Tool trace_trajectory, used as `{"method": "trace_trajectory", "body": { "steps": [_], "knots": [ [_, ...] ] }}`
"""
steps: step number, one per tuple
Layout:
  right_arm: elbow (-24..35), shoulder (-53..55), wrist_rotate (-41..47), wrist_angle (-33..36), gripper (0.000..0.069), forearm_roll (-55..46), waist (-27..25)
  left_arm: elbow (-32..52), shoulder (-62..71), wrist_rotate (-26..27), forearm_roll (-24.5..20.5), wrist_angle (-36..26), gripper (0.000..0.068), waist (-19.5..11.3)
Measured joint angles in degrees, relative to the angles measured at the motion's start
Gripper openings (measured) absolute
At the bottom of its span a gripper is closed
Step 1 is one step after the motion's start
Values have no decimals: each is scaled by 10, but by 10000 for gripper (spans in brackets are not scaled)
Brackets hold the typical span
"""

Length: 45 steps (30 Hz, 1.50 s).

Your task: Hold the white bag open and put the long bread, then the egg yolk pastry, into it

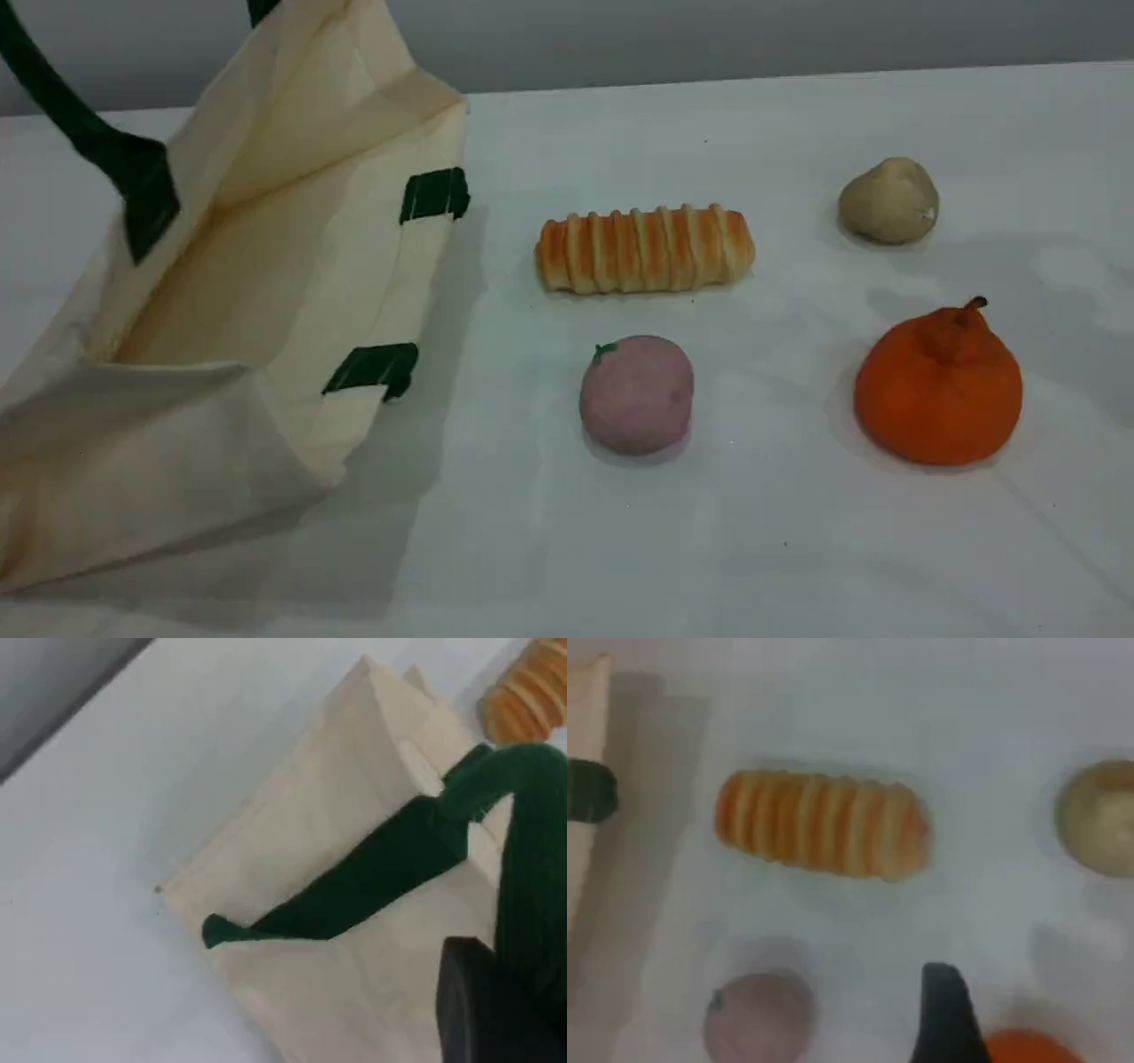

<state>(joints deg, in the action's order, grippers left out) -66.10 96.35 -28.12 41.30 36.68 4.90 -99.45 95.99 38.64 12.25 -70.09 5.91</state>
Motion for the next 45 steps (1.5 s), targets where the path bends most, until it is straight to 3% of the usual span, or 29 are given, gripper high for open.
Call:
{"method": "trace_trajectory", "body": {
  "steps": [4, 8, 11, 15, 23, 32, 38, 45],
  "knots": [
    [0, 33, -46, -30, 419, 28, 43, -11, -1, 4, 2, 0, 70, 2],
    [0, 77, -62, -82, 419, 28, 91, -19, -2, 13, 10, 2, 70, 26],
    [0, 113, -62, -114, 419, 37, 118, -19, -2, 31, -27, 1, 70, 54],
    [0, 157, -75, -153, 419, 39, 145, -19, -2, 18, -81, 1, 70, 81],
    [-6, 215, -87, -225, 424, 47, 187, -19, -2, 11, -92, 1, 70, 81],
    [-73, 269, -87, -230, 424, 57, 192, -19, -2, -4, -88, 1, 70, 81],
    [-118, 305, -87, -230, 424, 55, 192, -19, -2, -4, -57, 1, 70, 81],
    [-128, 329, -147, -230, 424, 52, 192, -19, -2, -4, -58, 1, 70, 81]
  ]
}}
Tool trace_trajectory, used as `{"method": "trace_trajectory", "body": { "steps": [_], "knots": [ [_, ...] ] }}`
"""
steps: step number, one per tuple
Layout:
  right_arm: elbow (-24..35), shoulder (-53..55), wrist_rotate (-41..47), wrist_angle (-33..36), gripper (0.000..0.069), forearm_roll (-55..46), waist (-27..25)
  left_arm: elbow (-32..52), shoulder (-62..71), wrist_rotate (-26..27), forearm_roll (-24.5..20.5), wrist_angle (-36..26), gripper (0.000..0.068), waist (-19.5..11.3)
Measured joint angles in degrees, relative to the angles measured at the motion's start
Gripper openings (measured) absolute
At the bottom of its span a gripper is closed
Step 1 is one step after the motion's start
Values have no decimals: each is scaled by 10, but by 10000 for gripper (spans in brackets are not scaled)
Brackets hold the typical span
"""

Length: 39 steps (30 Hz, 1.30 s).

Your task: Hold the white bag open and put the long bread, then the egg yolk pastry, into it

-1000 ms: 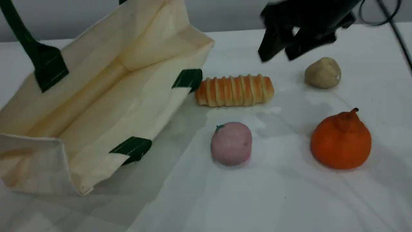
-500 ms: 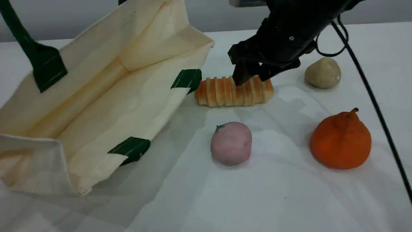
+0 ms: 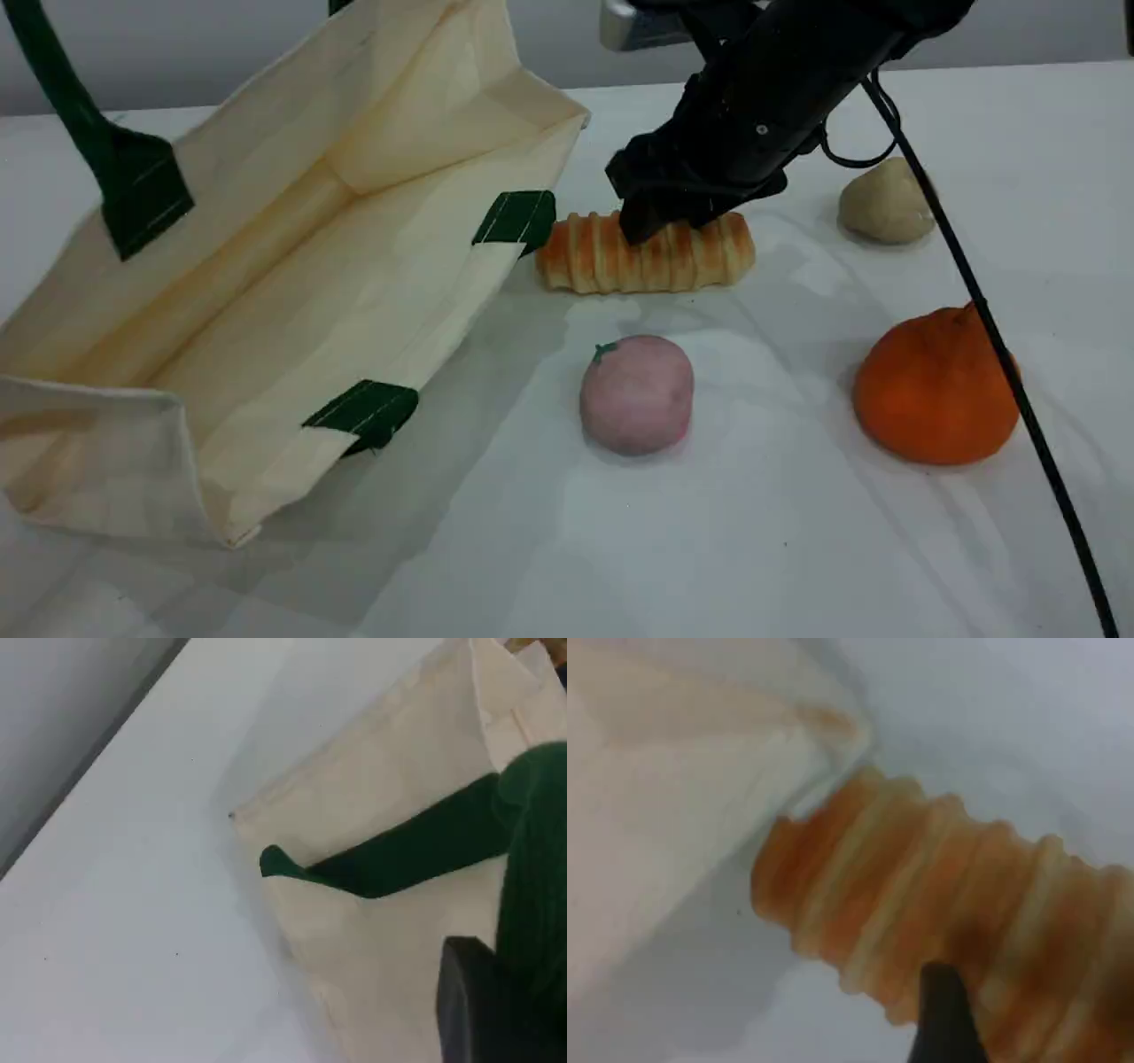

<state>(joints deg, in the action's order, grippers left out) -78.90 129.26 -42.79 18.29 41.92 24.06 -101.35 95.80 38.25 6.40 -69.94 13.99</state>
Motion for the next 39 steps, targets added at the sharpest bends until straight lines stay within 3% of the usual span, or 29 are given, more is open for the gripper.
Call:
{"method": "trace_trajectory", "body": {
  "steps": [6, 14, 18, 24, 26, 39],
  "knots": [
    [0, 14, -68, -8, 424, -1, 0, 0, 0, 1, 0, 0, 70, 0],
    [0, 45, -76, -44, 405, 2, 0, 0, 0, 1, 0, 0, 70, 0],
    [0, 54, -70, -61, 340, 2, 1, 0, 0, 1, 0, 0, 70, 0],
    [0, 57, -70, -75, 146, 1, 1, 0, 0, 1, 0, 0, 70, 0],
    [0, 58, -70, -77, 114, 0, 0, 0, 0, 1, 0, 0, 70, 0],
    [4, -1, -44, -54, 92, -31, -24, 0, 0, 1, 0, 0, 70, 0]
  ]
}}
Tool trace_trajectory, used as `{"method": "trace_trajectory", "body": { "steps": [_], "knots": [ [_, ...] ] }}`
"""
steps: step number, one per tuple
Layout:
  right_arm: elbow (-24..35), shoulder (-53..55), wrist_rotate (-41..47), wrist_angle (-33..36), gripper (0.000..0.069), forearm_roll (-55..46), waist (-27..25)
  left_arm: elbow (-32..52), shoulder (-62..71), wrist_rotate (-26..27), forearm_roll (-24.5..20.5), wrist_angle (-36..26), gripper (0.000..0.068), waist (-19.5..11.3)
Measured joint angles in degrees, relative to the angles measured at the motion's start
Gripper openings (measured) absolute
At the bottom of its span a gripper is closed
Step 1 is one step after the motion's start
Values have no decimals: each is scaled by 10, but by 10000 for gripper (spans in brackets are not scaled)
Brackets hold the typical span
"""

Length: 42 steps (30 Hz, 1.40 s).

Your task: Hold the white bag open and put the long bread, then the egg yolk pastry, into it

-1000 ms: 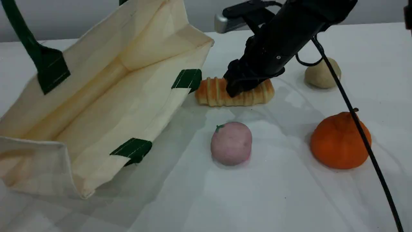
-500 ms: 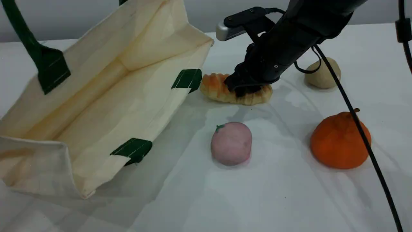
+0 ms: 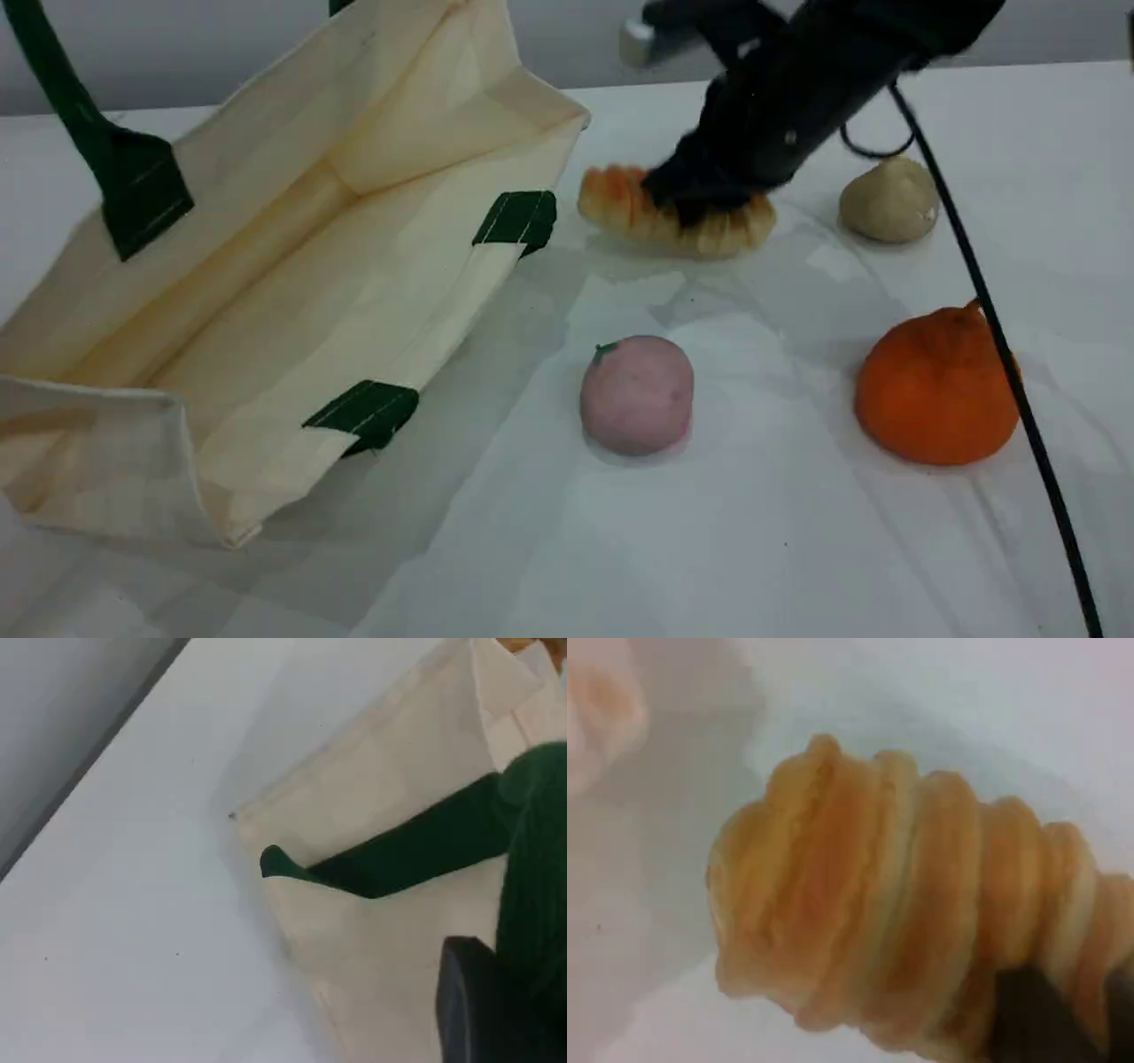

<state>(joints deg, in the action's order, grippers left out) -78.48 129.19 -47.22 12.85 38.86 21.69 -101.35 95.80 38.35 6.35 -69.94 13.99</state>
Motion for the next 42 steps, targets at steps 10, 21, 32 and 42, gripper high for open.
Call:
{"method": "trace_trajectory", "body": {
  "steps": [10, 21, 32, 42],
  "knots": [
    [-2, -88, 185, 104, 80, -189, -52, 0, 0, 0, -2, 0, 70, 0],
    [91, -194, 303, 74, 78, -277, -49, 0, 0, 1, 3, 0, 70, 0],
    [239, -328, 285, -48, 74, -261, 60, -12, 0, 34, 60, -1, 70, 1],
    [286, -333, 278, -94, 74, -263, 206, -28, 0, 49, 74, 0, 70, 5]
  ]
}}
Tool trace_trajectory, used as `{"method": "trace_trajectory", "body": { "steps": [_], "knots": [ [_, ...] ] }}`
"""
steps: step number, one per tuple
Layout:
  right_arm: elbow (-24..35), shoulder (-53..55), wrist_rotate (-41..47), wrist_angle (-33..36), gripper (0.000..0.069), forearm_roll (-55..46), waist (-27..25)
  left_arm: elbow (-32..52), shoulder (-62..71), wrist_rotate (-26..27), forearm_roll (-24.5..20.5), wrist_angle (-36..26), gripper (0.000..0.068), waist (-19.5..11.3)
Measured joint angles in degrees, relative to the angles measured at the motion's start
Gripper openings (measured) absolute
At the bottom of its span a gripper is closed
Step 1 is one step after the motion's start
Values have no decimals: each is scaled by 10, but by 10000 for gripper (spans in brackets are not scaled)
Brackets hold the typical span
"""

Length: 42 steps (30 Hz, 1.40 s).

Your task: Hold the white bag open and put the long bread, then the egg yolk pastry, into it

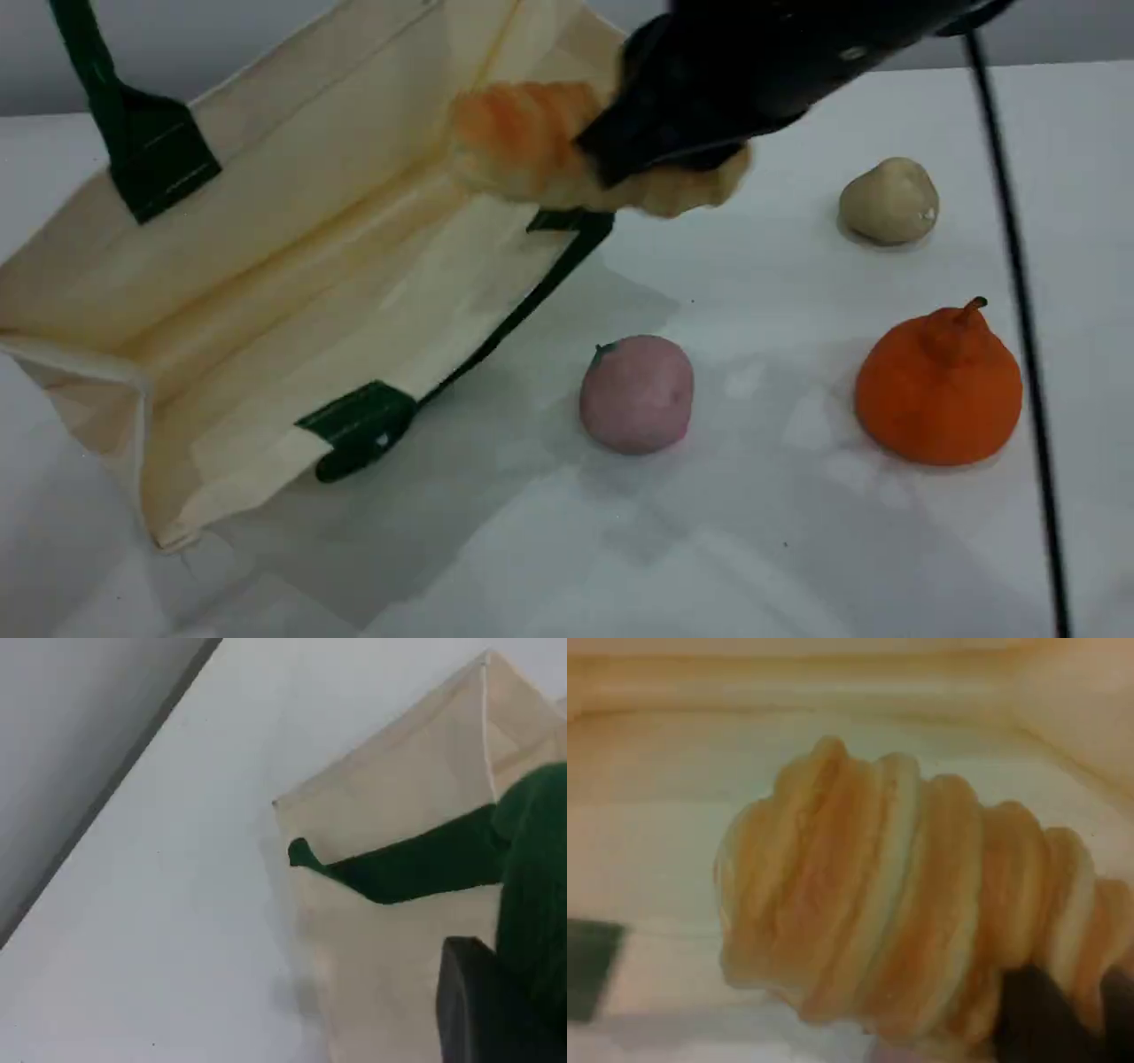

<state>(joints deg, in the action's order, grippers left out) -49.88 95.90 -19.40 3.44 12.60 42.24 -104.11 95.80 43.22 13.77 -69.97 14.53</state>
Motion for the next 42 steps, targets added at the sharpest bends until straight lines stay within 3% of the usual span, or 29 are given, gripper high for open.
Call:
{"method": "trace_trajectory", "body": {
  "steps": [9, 18, 26, 32, 35, 37, 42],
  "knots": [
    [-1, 1, -14, -69, 64, -8, 98, 0, 0, -2, 2, 0, 70, 0],
    [-32, 64, -21, -155, 62, -8, 97, 0, 0, -4, 26, 0, 70, 0],
    [-135, 175, -46, -125, 59, -23, 97, 0, 0, -4, 27, 1, 70, 0],
    [-170, 215, -49, -136, 75, -21, 97, 0, 0, -4, 27, 1, 70, 0],
    [-170, 215, -49, -141, 126, -21, 97, 0, 0, -4, 27, 1, 70, 0],
    [-170, 215, -49, -139, 197, -7, 92, 0, 0, -4, 27, 1, 70, 0],
    [-170, 213, -47, -124, 453, 64, 78, 0, 0, -4, 27, 0, 70, 0]
  ]
}}
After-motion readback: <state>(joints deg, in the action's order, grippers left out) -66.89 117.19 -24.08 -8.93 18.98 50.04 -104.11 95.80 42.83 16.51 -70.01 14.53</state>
